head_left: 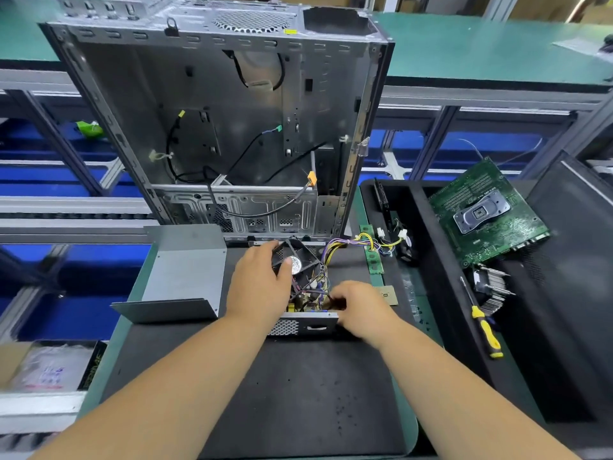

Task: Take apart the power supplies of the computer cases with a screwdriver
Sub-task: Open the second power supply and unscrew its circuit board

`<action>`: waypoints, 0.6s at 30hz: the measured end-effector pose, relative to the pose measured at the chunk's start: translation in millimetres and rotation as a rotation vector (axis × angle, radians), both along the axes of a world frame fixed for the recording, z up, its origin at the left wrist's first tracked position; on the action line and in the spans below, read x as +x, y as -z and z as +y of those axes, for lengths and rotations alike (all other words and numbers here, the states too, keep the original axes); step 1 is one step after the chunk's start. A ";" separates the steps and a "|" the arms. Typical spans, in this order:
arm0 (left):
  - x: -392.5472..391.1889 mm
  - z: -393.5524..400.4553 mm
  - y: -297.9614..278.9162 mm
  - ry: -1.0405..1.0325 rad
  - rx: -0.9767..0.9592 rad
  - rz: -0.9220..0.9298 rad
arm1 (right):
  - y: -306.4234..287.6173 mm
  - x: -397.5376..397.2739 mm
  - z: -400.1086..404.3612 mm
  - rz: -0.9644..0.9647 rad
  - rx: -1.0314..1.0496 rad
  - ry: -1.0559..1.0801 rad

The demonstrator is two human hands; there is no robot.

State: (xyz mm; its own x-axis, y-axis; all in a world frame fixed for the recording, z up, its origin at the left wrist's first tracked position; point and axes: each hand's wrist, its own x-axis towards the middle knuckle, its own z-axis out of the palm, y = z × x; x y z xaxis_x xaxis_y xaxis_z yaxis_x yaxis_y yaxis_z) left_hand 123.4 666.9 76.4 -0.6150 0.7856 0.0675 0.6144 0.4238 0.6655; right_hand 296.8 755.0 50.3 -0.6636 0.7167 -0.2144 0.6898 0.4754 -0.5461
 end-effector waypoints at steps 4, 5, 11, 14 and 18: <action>4.1 4.1 0.2 -0.012 -0.038 0.048 | -9.5 -1.4 3.1 -0.077 0.069 -0.090; 4.3 4.6 0.7 -0.009 -0.045 0.064 | -11.9 -2.7 2.7 -0.109 0.081 -0.109; 5.8 4.2 3.5 -0.009 -0.058 0.100 | -17.1 -6.2 -3.2 -0.216 0.159 -0.196; 5.3 5.8 2.2 -0.006 -0.058 0.109 | -16.6 -5.0 -1.1 -0.176 0.165 -0.169; 4.5 5.9 2.5 -0.008 -0.072 0.125 | -14.2 -5.2 -1.1 -0.160 0.171 -0.190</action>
